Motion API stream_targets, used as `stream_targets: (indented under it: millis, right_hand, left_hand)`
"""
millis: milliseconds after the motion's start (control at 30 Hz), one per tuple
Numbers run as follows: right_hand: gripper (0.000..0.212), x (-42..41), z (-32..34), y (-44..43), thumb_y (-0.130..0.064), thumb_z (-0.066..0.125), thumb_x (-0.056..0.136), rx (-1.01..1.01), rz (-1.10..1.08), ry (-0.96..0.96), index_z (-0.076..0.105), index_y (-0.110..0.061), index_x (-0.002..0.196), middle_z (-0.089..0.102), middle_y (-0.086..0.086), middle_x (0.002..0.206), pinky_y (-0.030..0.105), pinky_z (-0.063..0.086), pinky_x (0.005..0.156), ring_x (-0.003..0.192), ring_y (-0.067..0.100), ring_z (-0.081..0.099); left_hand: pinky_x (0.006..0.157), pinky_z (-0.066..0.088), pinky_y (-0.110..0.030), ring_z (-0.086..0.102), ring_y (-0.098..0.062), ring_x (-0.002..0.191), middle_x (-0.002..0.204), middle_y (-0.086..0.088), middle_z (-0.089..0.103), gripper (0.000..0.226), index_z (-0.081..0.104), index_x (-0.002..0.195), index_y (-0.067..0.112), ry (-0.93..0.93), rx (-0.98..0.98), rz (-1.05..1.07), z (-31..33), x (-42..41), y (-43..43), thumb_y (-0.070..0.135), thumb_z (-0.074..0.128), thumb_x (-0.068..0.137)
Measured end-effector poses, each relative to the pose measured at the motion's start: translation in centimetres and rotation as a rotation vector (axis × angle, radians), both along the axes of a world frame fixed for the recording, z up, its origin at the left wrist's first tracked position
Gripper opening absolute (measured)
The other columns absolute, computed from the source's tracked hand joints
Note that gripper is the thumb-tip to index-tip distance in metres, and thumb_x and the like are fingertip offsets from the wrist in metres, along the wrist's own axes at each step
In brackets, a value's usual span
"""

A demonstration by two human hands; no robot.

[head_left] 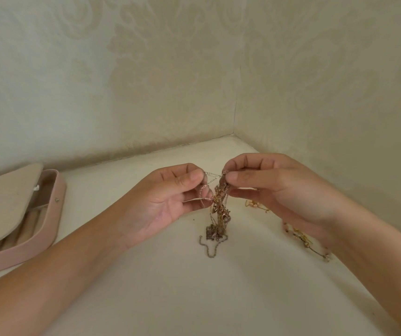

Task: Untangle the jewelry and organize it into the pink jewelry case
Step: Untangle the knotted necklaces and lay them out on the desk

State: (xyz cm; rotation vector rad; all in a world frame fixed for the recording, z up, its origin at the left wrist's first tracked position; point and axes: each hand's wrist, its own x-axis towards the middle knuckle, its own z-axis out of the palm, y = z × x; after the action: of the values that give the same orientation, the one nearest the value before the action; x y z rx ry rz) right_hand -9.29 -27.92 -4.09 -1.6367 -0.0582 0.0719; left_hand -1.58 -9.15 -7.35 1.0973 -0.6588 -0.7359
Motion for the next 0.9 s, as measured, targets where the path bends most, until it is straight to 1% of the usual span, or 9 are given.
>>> stream_targets:
  millis: [133, 200, 333, 400, 533, 600, 667, 800, 900]
  right_hand:
    - [0.010, 0.09, 0.02, -0.10, -0.004, 0.057, 0.089, 0.072, -0.015, 0.008, 0.065, -0.008, 0.088, 0.066, 0.004, 0.078, 0.033, 0.051, 0.091, 0.078, 0.014, 0.063]
    - [0.011, 0.10, -0.02, -0.02, -0.002, 0.055, 0.090, 0.072, -0.023, 0.002, 0.064, -0.008, 0.088, 0.065, 0.003, 0.075, 0.027, 0.054, 0.083, 0.076, 0.012, 0.062]
    - [0.017, 0.13, 0.00, -0.06, 0.002, 0.055, 0.086, 0.010, -0.053, -0.021, 0.063, -0.011, 0.080, 0.059, 0.000, 0.071, 0.020, 0.048, 0.070, 0.071, 0.012, 0.056]
    - [0.019, 0.16, -0.05, -0.10, 0.001, 0.057, 0.086, -0.039, -0.055, -0.021, 0.066, -0.013, 0.078, 0.059, -0.001, 0.071, 0.024, 0.047, 0.075, 0.071, 0.012, 0.055]
    - [0.013, 0.15, -0.24, 0.02, -0.016, 0.064, 0.087, -0.191, -0.033, -0.009, 0.076, -0.019, 0.085, 0.069, 0.000, 0.083, 0.039, 0.045, 0.100, 0.081, 0.010, 0.055]
    - [0.012, 0.10, -0.33, 0.03, -0.020, 0.064, 0.088, -0.234, -0.029, -0.020, 0.077, -0.020, 0.087, 0.070, 0.001, 0.086, 0.040, 0.045, 0.101, 0.083, 0.010, 0.055]
    - [0.012, 0.05, -0.36, 0.01, -0.020, 0.064, 0.088, -0.245, -0.026, -0.036, 0.076, -0.020, 0.089, 0.068, -0.004, 0.077, 0.034, 0.045, 0.093, 0.078, 0.008, 0.058]
    - [0.011, 0.11, -0.40, -0.12, -0.016, 0.067, 0.081, -0.107, 0.003, -0.058, 0.075, -0.019, 0.089, 0.070, 0.000, 0.080, 0.032, 0.048, 0.095, 0.084, 0.010, 0.065]
    - [0.016, 0.02, 0.01, -0.27, -0.019, 0.069, 0.067, 0.062, -0.004, -0.041, 0.073, -0.017, 0.083, 0.061, 0.000, 0.071, 0.022, 0.050, 0.079, 0.073, 0.013, 0.058]
  left_hand:
    - [0.071, 0.053, -0.026, 0.062, -0.015, 0.069, 0.066, 0.000, 0.060, 0.027, 0.066, 0.071, 0.015, 0.004, -0.007, 0.016, -0.07, 0.05, 0.10, 0.034, 0.084, 0.065]
    - [0.076, 0.054, -0.028, 0.062, -0.016, 0.075, 0.068, 0.000, 0.061, 0.024, 0.066, 0.073, 0.016, -0.015, -0.021, 0.015, -0.09, 0.20, 0.14, 0.034, 0.081, 0.069]
    - [0.083, 0.053, -0.030, 0.063, -0.017, 0.078, 0.069, 0.001, 0.060, 0.022, 0.066, 0.076, 0.015, -0.026, -0.036, 0.029, -0.13, 0.37, 0.16, 0.032, 0.080, 0.071]
    - [0.083, 0.052, -0.030, 0.063, -0.017, 0.077, 0.068, 0.002, 0.060, 0.023, 0.067, 0.078, 0.013, -0.029, -0.038, 0.031, -0.21, 0.36, 0.13, 0.030, 0.080, 0.070]
    - [0.085, 0.053, -0.031, 0.063, -0.015, 0.079, 0.074, 0.001, 0.063, 0.020, 0.069, 0.079, 0.014, -0.054, -0.021, 0.044, -0.15, 0.29, 0.17, 0.029, 0.080, 0.069]
    - [0.086, 0.053, -0.030, 0.063, -0.014, 0.080, 0.076, 0.001, 0.064, 0.014, 0.070, 0.078, 0.015, -0.086, 0.003, 0.061, -0.08, 0.15, 0.17, 0.025, 0.078, 0.071]
    - [0.084, 0.053, -0.029, 0.063, -0.013, 0.078, 0.075, 0.000, 0.064, 0.006, 0.071, 0.076, 0.016, -0.117, 0.035, 0.093, -0.05, 0.01, 0.12, 0.019, 0.075, 0.073]
    - [0.080, 0.053, -0.029, 0.061, -0.013, 0.070, 0.070, -0.001, 0.061, 0.007, 0.072, 0.076, 0.016, -0.130, 0.050, 0.106, 0.07, -0.12, 0.16, 0.018, 0.076, 0.071]
    - [0.071, 0.053, -0.027, 0.052, -0.010, 0.058, 0.065, 0.001, 0.053, 0.005, 0.072, 0.075, 0.015, -0.090, 0.032, 0.115, 0.27, -0.29, 0.12, 0.018, 0.071, 0.070]
